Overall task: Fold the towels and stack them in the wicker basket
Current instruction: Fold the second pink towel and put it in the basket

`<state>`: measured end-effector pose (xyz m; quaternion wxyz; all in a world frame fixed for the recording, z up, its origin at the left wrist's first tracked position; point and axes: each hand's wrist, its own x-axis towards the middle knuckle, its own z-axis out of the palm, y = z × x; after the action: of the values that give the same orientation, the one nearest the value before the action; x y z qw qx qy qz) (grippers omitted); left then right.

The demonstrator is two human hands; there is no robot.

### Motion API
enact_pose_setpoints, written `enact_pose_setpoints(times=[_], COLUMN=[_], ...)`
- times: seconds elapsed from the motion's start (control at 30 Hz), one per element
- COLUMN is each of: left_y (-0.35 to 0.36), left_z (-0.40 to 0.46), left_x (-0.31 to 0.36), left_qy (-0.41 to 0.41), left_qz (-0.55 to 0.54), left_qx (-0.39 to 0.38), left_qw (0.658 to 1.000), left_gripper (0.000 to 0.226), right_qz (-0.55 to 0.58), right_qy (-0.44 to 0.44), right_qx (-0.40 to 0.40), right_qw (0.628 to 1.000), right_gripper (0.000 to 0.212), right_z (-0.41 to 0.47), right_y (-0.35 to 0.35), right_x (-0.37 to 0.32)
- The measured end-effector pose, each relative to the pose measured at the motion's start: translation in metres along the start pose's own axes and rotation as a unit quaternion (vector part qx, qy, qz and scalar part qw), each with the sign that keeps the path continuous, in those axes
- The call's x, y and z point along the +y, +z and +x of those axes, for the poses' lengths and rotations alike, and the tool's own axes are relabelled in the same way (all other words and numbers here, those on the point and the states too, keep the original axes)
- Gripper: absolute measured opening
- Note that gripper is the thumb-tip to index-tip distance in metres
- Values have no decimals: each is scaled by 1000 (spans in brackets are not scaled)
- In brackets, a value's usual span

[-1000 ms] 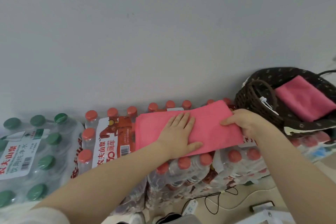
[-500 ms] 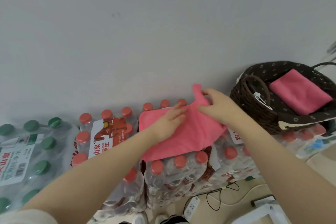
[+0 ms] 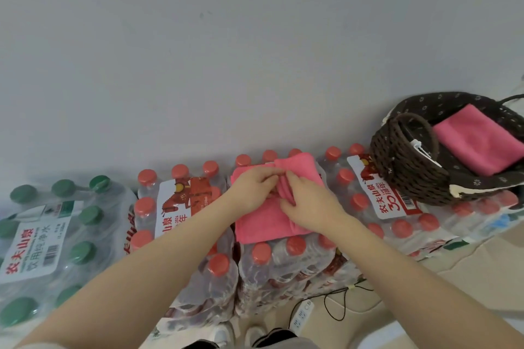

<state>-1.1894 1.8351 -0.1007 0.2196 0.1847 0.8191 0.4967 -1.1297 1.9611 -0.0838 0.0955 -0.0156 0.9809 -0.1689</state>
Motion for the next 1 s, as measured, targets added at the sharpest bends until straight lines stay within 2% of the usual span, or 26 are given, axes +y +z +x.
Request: enact_pose_setpoints(times=[0.07, 0.17, 0.2, 0.3, 0.37, 0.43, 0.5, 0.67, 0.77, 0.87, 1.0], left_y=[0, -1, 0, 2, 0, -6, -14, -21, -23, -22, -22], left_z=[3, 5, 7, 6, 2, -6, -17, -37, -27, -18, -22], left_x=[3, 8, 9, 11, 8, 1, -7, -12, -10, -11, -11], left_qy=[24, 39, 44, 71, 69, 51, -8, -219, -250, -273, -245], left_qz=[79, 159, 184, 238, 225, 202, 203, 119, 91, -15, -161], left_qx=[1, 18, 24, 25, 47, 120, 162, 78, 72, 87, 122], left_qw=[997, 986, 982, 968, 971, 971, 966, 965, 961, 958, 948], left_gripper=[32, 29, 30, 33, 37, 45, 52, 52, 29, 35, 17], right_qz=[43, 25, -9, -119, -141, -138, -132, -143, -114, -80, -62], right_qy=[-6, -30, -43, -64, -47, -36, -27, -2, -16, 0, 33], right_qx=[32, 148, 128, -33, -53, -44, -25, 16, -4, 17, 41], right_qw=[999, 988, 991, 990, 988, 989, 991, 990, 993, 997, 997], right_gripper=[43, 40, 49, 103, 112, 101, 85, 76, 72, 85, 69], right_z=[-3, 3, 5, 5, 5, 4, 3, 1, 8, 11, 10], right_y=[-9, -22, -21, 3, 18, 20, 20, 20, 19, 26, 26], right_x=[7, 26, 31, 33, 37, 39, 36, 25, 18, 15, 8])
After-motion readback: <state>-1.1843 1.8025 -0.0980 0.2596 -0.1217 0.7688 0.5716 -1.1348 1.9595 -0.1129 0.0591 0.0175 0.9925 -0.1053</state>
